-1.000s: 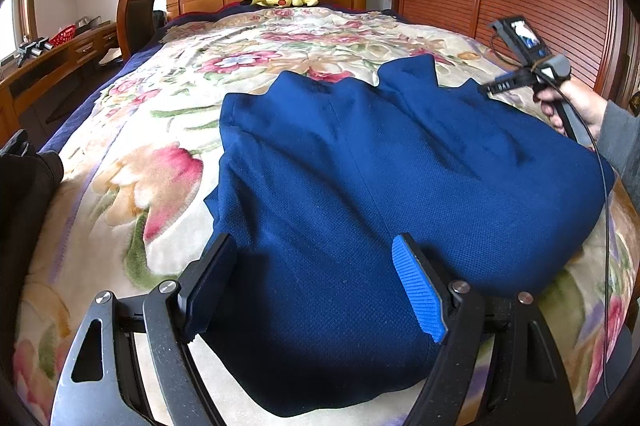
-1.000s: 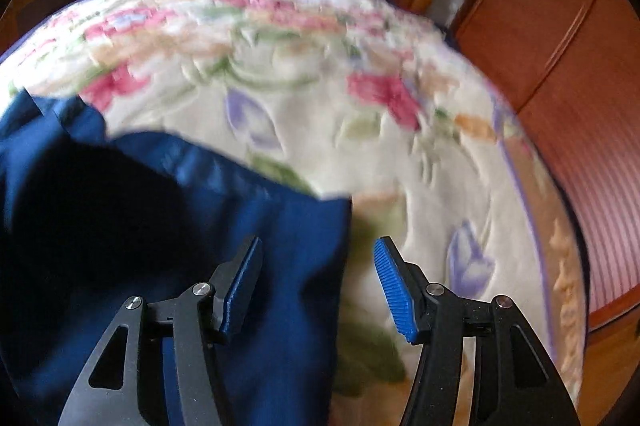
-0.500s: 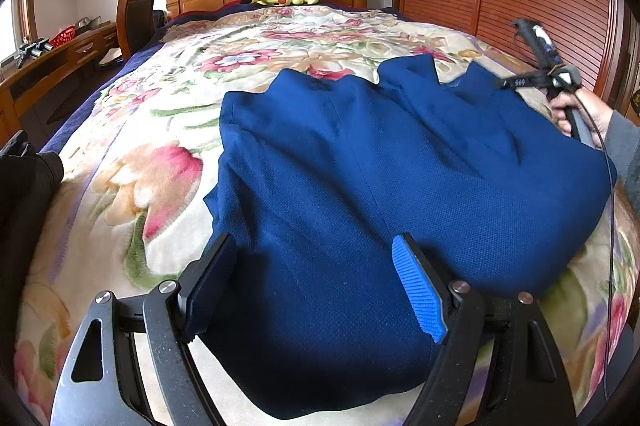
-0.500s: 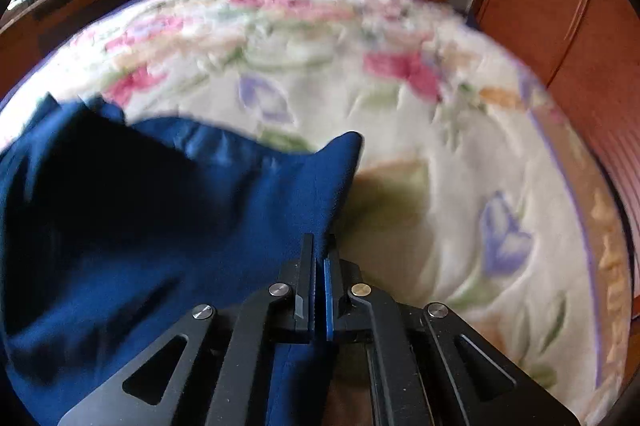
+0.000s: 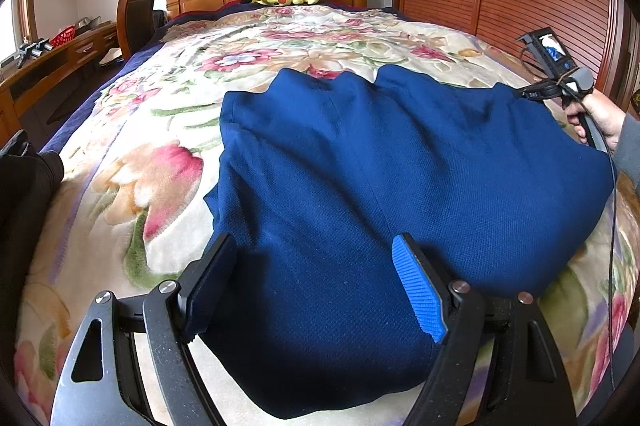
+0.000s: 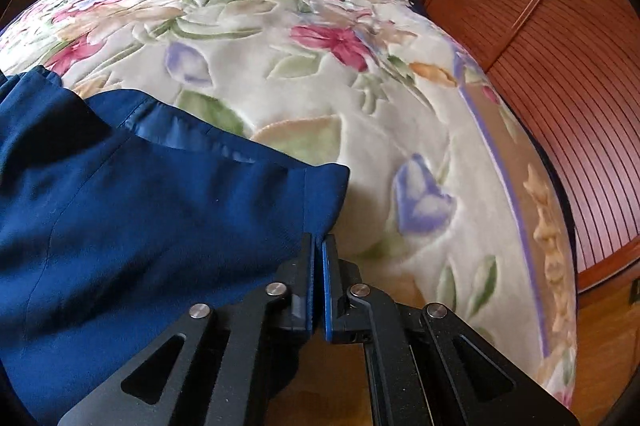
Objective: Fold large clothes
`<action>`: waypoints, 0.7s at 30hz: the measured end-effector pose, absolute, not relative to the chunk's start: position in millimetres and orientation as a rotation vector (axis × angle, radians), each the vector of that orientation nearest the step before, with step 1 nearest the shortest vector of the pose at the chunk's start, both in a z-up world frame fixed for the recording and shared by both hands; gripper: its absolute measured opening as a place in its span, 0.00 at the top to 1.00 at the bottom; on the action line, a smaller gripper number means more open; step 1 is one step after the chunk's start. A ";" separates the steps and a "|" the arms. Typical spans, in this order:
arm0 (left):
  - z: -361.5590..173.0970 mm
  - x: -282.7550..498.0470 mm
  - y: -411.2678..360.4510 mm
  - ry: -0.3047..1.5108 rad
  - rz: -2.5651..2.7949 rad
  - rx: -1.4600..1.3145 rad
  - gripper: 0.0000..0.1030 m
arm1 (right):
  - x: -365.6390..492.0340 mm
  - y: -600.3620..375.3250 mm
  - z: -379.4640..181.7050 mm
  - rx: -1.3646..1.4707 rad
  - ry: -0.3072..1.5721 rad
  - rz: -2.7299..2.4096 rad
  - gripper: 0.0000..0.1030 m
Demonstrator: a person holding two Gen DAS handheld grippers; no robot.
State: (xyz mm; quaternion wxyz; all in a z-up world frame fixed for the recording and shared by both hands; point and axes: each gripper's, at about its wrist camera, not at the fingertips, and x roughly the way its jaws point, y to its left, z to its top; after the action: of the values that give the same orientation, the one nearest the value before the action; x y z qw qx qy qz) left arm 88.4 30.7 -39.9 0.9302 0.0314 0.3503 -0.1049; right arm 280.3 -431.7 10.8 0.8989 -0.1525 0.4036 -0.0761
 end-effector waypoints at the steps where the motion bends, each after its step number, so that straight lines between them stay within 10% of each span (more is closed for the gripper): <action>1: -39.7 88.5 30.4 0.718 -0.215 0.064 0.22 | 277.2 -432.6 14.6 -0.310 0.828 -0.160 0.97; 8: -38.3 86.2 28.7 0.710 -0.209 0.071 0.22 | 221.0 -403.3 60.0 -0.285 0.672 -0.116 0.43; 21: -38.2 83.9 27.9 0.703 -0.202 0.069 0.22 | 116.8 -321.2 61.3 -0.265 0.580 0.217 0.41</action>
State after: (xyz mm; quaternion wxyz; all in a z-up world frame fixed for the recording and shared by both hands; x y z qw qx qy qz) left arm 83.9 27.9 -38.2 0.9333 0.0339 0.3437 -0.0987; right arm 116.8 -321.2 61.3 0.9439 -0.1299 0.2843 0.1065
